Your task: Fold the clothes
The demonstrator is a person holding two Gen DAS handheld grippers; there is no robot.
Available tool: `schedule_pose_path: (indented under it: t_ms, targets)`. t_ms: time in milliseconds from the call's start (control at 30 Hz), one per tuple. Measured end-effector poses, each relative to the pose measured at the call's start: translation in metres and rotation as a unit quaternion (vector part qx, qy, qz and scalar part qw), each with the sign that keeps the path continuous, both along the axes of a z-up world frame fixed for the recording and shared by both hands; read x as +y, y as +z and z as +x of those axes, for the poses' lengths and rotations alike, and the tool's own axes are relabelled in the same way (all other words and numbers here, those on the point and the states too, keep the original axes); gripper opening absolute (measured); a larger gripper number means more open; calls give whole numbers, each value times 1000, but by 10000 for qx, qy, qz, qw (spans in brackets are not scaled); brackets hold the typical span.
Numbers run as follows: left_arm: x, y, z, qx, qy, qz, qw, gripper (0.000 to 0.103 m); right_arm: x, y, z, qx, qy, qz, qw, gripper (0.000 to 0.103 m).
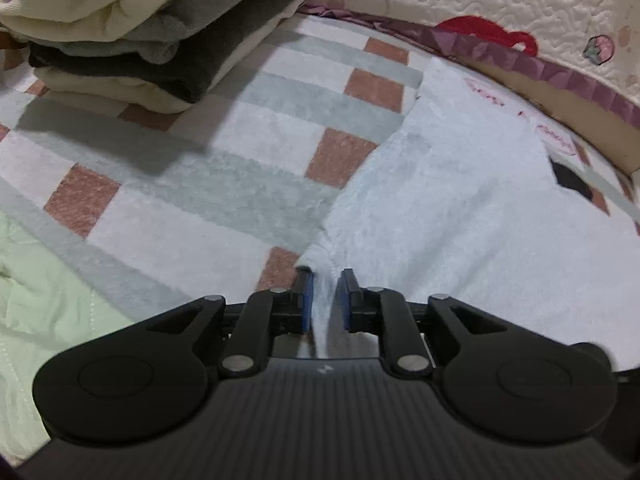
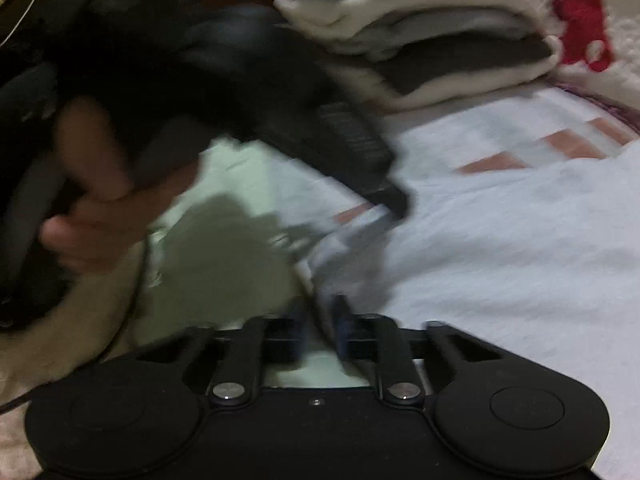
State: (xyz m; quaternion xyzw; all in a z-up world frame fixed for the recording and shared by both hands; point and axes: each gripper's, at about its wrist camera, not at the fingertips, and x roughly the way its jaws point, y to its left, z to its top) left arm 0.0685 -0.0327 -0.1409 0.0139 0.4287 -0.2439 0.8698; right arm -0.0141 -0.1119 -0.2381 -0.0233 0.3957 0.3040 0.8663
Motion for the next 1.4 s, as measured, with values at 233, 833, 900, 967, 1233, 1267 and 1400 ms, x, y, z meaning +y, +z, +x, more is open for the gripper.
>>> schedule_pose_path:
  t_ms: [233,833,900,967,1233,1267,1400]
  targets:
    - [-16,1,9,-97,-291,-36,9995,21,-119,29,-18,6,-1686,844,9821,51]
    - [-193,-46,179,274,-1760,321,9835,58,-246,24,19,151,-2979,-479,9533,53]
    - [-204,-48,191,282,-1801,243,9829,60,-253,22,26,178,-2994,-702,9514,53]
    - [-212,-48,204,436,-1715,42,9842,62,-256,20,31,182,-2942,-818,9521,53]
    - [-253,-54,218,94,-2294,166,9732,64,-257,14,44,156,-2600,-1069,9596,53]
    - [-256,-56,216,-51,-2308,206,9728,67,-257,13,45,153,-2556,-1101,9604,53]
    - [-268,-62,206,-512,-2394,320,9690,81,-257,10,52,139,-2383,-1225,9633,55]
